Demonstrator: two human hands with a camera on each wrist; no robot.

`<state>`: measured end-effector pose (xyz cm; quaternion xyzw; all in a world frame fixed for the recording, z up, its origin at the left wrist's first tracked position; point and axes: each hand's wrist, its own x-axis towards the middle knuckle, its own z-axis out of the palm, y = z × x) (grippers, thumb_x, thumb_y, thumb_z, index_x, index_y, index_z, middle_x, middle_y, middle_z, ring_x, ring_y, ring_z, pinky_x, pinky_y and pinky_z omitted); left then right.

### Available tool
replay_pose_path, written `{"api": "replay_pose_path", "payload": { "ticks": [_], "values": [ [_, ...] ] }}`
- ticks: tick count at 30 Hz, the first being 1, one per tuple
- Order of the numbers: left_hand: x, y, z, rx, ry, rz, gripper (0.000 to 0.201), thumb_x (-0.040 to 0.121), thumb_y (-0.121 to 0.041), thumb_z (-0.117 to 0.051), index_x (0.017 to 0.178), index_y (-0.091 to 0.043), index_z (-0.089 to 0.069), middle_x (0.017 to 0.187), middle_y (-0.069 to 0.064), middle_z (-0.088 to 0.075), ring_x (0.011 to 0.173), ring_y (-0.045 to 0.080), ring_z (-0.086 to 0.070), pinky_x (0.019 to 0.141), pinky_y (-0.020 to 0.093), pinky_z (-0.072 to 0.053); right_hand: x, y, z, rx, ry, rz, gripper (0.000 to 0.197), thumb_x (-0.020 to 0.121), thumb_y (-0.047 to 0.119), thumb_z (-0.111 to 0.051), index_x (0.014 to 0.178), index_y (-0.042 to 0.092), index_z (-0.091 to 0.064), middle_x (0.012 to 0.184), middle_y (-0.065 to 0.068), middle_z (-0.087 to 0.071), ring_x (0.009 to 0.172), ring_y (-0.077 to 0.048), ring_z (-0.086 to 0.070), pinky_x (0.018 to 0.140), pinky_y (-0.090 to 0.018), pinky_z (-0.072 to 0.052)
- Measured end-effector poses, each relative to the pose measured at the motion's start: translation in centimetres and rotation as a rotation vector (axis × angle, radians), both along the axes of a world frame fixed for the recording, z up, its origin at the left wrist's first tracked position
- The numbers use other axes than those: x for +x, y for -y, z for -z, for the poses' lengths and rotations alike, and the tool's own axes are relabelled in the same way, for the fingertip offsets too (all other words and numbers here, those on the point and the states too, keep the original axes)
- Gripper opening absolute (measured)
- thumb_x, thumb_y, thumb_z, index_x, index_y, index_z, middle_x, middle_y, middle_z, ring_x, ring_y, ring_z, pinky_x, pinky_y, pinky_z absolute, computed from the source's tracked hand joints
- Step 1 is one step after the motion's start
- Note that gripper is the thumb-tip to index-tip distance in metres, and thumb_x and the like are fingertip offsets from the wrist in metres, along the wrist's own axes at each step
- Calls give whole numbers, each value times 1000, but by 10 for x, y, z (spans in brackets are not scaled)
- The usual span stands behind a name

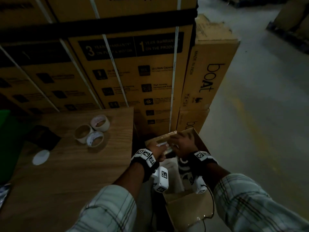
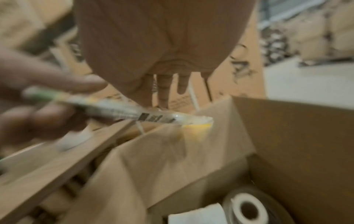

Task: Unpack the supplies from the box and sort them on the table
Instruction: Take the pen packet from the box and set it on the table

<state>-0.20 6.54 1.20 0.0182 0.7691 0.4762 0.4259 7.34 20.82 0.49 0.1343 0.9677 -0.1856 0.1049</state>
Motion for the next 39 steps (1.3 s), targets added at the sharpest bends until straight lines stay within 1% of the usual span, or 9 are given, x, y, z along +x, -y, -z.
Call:
{"api": "replay_pose_path", "payload": {
  "ticks": [3,7,11,17,19,24,29,34,39],
  "values": [
    [-8,20,-24,52,-21,-28,26,94,-25,-60,76,-6,-57,56,10,-51,37,16,-50,42,19,-44,2,28,-26,56,-46,-90,69,70,50,-34,134,29,-47,141,-1,-49,135,-28,-36,110,-52,-22],
    [-12,70,-60,141,-59,-33,36,93,-38,-58,88,-3,-58,59,7,-55,48,18,-54,51,24,-48,-9,71,-56,187,-134,-195,51,83,36,-55,132,27,-46,133,-5,-55,122,-33,-49,98,-49,-41],
    [-5,142,-92,262,-65,-160,27,97,-39,-51,104,-13,-46,69,7,-55,48,14,-55,44,21,-50,-22,138,-83,293,-216,-275,42,83,31,-54,124,26,-54,117,-5,-64,106,-32,-58,82,-42,-50],
    [6,278,-125,390,-160,-261,8,103,-24,-39,106,-19,-44,76,8,-60,49,8,-63,48,18,-50,-35,265,-105,164,-302,-314,24,94,31,-44,113,21,-56,104,-14,-66,95,-36,-62,71,-41,-52],
    [9,322,-126,387,-227,-272,11,102,-22,-41,112,-18,-44,82,7,-62,60,10,-64,53,17,-52,-39,307,-105,92,-299,-342,24,95,35,-43,113,22,-52,105,-14,-66,94,-37,-63,71,-42,-53],
    [5,411,-117,205,-501,-279,26,99,-22,-50,118,-5,-56,80,4,-65,66,14,-62,55,19,-51,-55,385,-107,-77,-278,-444,26,91,25,-50,115,13,-50,108,-17,-66,95,-34,-63,75,-41,-53],
    [-12,459,-111,-53,-797,-305,43,80,-35,-60,106,-2,-70,108,18,-69,102,30,-64,88,38,-52,-76,431,-107,-266,-172,-505,30,89,20,-52,118,19,-58,116,-7,-66,104,-23,-64,89,-35,-52],
    [-30,476,-119,-164,-805,-270,24,89,-19,-63,107,-2,-66,108,18,-68,102,31,-63,86,31,-49,-115,448,-98,-321,-132,-607,35,86,34,-54,120,24,-56,118,-1,-63,105,-20,-60,92,-38,-50],
    [-52,496,-119,-335,-847,-233,21,91,-15,-58,109,-10,-68,112,12,-69,104,27,-63,87,30,-47,-147,461,-106,-493,-221,-578,51,87,32,-64,133,21,-44,110,5,-53,95,-14,-59,77,-24,-49]
  ]
}}
